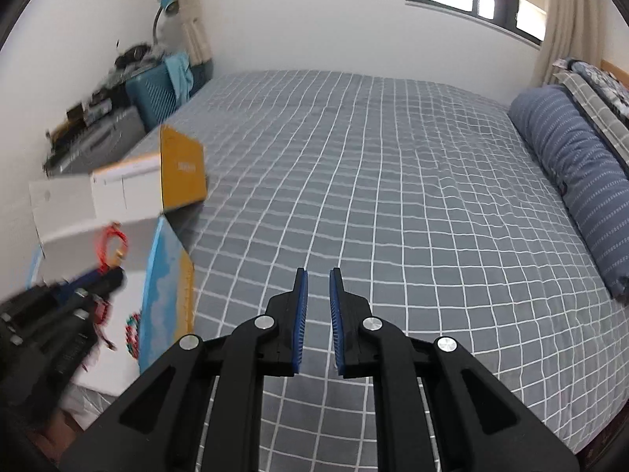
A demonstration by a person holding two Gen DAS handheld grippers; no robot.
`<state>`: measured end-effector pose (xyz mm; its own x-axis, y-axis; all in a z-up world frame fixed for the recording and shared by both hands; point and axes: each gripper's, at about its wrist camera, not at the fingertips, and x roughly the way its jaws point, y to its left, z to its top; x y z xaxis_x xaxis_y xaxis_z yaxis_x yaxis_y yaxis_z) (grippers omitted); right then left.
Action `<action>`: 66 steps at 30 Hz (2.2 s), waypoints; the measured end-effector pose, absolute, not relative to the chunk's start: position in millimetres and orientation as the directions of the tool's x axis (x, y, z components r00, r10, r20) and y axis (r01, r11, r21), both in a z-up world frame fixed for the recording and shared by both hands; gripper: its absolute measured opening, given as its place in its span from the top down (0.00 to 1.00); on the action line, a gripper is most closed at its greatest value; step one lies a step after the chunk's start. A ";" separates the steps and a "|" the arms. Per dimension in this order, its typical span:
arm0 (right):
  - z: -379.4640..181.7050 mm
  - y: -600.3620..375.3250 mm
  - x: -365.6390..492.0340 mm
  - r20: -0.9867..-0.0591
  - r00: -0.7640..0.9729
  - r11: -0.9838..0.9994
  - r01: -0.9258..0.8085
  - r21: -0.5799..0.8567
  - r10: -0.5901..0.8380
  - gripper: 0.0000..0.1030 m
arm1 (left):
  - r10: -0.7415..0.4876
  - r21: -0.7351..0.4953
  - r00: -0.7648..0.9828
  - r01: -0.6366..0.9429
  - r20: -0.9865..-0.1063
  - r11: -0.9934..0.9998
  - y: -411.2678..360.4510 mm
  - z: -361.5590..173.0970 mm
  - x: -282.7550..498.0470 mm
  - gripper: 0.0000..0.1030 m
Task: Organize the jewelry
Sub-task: 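Carry the red string bracelet and pearl earrings over the white box with both tools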
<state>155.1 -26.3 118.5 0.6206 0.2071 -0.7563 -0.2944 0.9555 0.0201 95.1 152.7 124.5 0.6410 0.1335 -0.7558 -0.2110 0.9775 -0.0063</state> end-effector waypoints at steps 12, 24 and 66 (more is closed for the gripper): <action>-7.4 -44.2 211.9 -0.938 0.337 0.972 -0.234 -0.003 0.079 0.53 | 0.169 0.003 0.620 -0.260 -0.766 0.966 186.0 115.9 86.2 0.88; -50.9 -48.8 221.4 -0.975 0.216 0.975 -0.221 0.006 0.055 0.84 | 0.163 0.009 0.614 -0.247 -0.772 0.969 185.2 110.2 90.4 0.88; 133.8 114.1 108.6 -0.730 0.554 0.863 -0.496 0.097 0.400 0.90 | 0.239 0.004 0.574 -0.380 -0.784 0.925 287.4 106.9 34.1 0.88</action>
